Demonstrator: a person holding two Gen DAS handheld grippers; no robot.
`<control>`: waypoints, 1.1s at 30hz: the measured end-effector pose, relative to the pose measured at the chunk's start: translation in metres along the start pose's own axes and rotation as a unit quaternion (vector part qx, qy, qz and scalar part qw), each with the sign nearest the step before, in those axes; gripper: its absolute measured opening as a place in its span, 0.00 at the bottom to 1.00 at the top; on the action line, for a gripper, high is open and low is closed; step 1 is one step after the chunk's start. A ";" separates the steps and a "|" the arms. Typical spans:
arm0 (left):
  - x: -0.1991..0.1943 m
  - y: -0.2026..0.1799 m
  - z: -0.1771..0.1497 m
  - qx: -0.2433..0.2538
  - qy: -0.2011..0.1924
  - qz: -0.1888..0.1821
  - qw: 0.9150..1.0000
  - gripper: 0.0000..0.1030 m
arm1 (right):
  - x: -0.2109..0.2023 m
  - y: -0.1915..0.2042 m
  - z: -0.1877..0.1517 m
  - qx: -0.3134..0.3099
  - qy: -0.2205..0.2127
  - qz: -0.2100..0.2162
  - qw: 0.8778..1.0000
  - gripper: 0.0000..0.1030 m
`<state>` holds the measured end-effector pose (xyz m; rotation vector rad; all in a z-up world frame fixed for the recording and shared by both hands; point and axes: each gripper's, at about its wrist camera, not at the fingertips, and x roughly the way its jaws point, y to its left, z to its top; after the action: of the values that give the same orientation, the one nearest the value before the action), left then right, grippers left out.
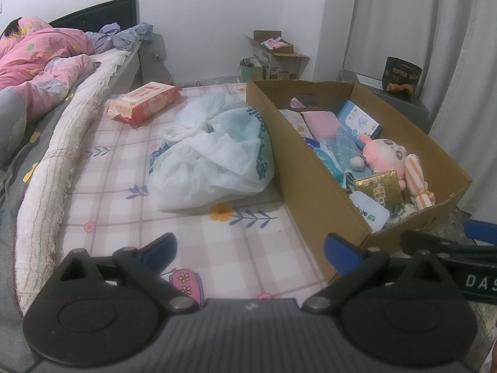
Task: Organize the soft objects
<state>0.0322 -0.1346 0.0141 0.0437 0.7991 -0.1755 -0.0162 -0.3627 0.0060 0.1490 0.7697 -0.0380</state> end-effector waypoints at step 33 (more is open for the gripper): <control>0.000 -0.001 0.002 -0.005 0.003 0.001 1.000 0.98 | 0.001 0.004 0.003 -0.004 0.001 -0.001 1.000 0.99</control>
<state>0.0331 -0.1362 0.0154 0.0365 0.8058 -0.1696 -0.0132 -0.3594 0.0078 0.1408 0.7722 -0.0358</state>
